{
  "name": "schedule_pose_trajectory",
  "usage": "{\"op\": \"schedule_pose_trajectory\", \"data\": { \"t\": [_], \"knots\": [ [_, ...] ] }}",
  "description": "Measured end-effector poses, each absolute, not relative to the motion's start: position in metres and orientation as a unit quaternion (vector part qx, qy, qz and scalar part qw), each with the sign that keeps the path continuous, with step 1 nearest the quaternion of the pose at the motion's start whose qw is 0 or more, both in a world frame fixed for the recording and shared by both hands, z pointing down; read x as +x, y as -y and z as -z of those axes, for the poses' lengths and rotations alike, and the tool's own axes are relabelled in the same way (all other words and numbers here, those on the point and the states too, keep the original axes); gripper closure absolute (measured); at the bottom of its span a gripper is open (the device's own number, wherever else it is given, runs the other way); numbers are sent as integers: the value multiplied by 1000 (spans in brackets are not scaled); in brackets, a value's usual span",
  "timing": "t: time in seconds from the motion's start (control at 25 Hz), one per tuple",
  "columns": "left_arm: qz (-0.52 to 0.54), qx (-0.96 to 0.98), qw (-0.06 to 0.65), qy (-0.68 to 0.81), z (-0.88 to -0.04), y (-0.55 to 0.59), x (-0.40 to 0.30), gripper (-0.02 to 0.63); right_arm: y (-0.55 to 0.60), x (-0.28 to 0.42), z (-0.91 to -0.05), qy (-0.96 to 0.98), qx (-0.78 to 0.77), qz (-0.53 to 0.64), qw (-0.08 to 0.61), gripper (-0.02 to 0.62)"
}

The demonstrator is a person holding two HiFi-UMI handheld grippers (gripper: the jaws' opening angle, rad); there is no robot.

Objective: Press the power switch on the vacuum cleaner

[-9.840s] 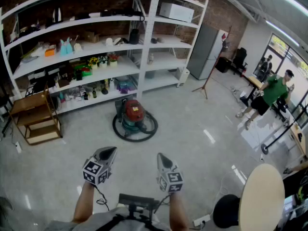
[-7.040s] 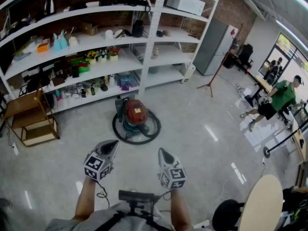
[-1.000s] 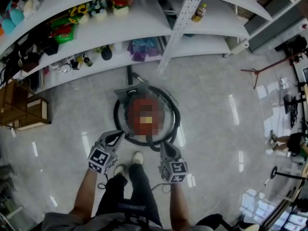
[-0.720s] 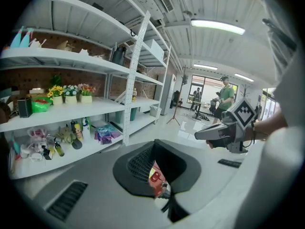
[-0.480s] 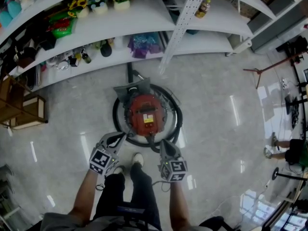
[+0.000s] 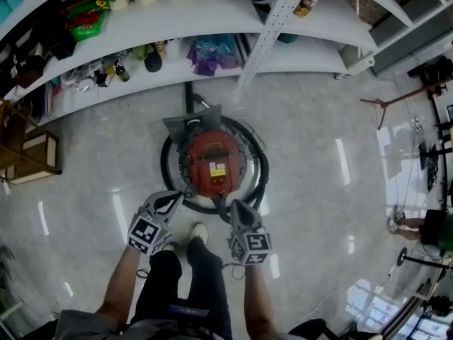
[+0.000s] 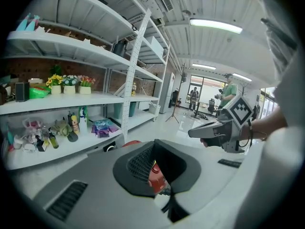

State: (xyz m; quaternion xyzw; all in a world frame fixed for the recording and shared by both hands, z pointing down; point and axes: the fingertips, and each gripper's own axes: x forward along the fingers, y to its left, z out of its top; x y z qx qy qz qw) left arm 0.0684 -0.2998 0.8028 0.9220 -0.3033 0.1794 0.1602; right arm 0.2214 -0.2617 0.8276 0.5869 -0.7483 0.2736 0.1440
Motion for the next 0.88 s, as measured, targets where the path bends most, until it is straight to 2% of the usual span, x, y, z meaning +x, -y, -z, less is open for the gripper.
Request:
{"op": "schedule_pose_trajectory", "data": {
  "t": [0.88],
  "knots": [
    [-178, 919, 197, 291, -835, 290, 73, 600, 284, 219, -911, 740, 575, -300, 178, 583]
  ]
}}
